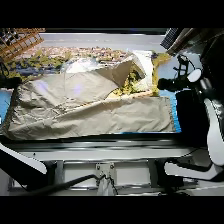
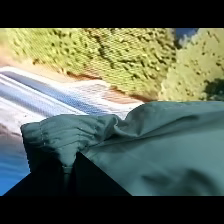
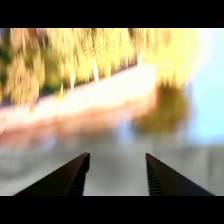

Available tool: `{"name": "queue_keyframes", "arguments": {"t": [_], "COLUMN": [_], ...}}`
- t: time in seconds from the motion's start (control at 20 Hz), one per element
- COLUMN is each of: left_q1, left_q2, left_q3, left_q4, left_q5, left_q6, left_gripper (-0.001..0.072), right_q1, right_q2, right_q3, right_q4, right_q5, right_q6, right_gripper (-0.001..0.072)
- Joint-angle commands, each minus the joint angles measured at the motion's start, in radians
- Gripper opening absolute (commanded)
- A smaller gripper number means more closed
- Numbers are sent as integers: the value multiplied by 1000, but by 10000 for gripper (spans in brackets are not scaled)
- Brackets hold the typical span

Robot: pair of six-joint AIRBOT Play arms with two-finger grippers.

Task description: Fold the clothes and pants, and hang the long-sleeved shirts on hangers.

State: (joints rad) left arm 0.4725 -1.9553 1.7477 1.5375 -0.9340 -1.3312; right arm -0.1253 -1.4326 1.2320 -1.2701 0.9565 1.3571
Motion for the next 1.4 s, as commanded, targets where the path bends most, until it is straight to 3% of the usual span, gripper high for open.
{"name": "queue_keyframes", "arguments": {"t": [0.0, 0.25, 0.5, 0.7, 1.05, 1.25, 1.35], "left_q1": [-1, -1, -2, -2, -2, -1, -1], "left_q2": [35, 60, 60, 59, 57, 57, 57], "left_q3": [0, 0, 0, 0, 0, 0, 0], "left_q4": [-1, -1, -2, -2, -2, -2, -1], "left_q5": [-3, -5, -7, -5, -5, -5, -3], "left_q6": [-1, -14, -31, -31, -31, -31, -31], "left_gripper": [9, 9, 9, 9, 8, 9, 8], "right_q1": [64, 96, 101, 101, 107, 115, 116], "right_q2": [-151, -304, -391, -423, -426, -426, -426], "right_q3": [148, 164, 164, 180, 192, 192, 192], "right_q4": [-123, -121, -101, 26, 309, 348, 370], "right_q5": [-112, -326, -537, -544, -521, -512, -526], "right_q6": [-208, -331, -376, -398, -644, -672, -672], "right_gripper": [530, 530, 529, 508, 508, 500, 450]}}
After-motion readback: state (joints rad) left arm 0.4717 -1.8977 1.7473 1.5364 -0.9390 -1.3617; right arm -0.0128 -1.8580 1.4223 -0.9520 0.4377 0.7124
